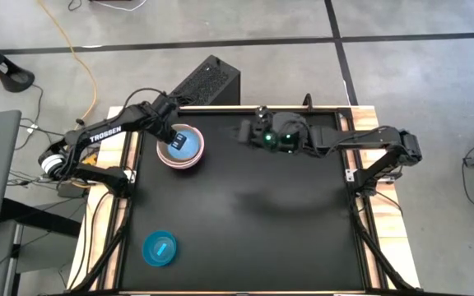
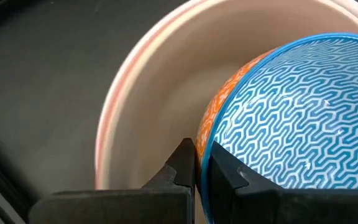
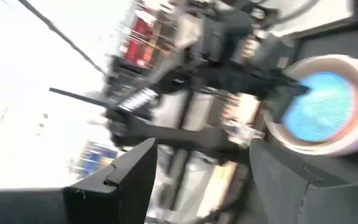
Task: Nest bowls inside each other
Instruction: Stack the light blue bowl on the gray bowl
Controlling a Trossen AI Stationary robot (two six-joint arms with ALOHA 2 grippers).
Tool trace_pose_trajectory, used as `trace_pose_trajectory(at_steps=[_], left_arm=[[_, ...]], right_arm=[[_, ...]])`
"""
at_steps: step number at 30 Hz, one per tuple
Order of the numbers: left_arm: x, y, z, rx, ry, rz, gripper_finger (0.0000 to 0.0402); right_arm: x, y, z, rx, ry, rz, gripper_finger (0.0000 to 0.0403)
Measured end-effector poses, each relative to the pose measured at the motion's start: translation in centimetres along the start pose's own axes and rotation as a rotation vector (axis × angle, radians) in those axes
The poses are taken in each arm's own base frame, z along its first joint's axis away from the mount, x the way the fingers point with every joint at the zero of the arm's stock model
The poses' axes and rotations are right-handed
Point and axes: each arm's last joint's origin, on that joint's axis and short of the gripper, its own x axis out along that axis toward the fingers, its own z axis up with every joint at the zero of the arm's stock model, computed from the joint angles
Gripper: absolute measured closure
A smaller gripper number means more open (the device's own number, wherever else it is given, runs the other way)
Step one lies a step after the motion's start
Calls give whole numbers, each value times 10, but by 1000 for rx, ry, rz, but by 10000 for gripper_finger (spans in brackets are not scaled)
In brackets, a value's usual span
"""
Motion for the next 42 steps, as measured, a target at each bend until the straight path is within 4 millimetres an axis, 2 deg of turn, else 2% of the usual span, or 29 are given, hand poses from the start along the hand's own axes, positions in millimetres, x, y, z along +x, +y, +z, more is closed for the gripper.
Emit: trace_pose_trajectory(at_steps=[7, 15, 27, 42], left_arm=[[0, 2, -1, 3, 13, 22, 401], [0, 2, -4, 8, 39, 27, 401], [0, 2, -3, 16, 28, 34, 401], [0, 2, 1, 10, -15, 49, 401]], right_arm=[[0, 8, 2, 166, -9, 82, 143], [0, 8, 3, 191, -9, 83, 143], [0, 4, 1, 94, -1, 46, 143], [-2, 15, 3, 201, -24, 157, 143]])
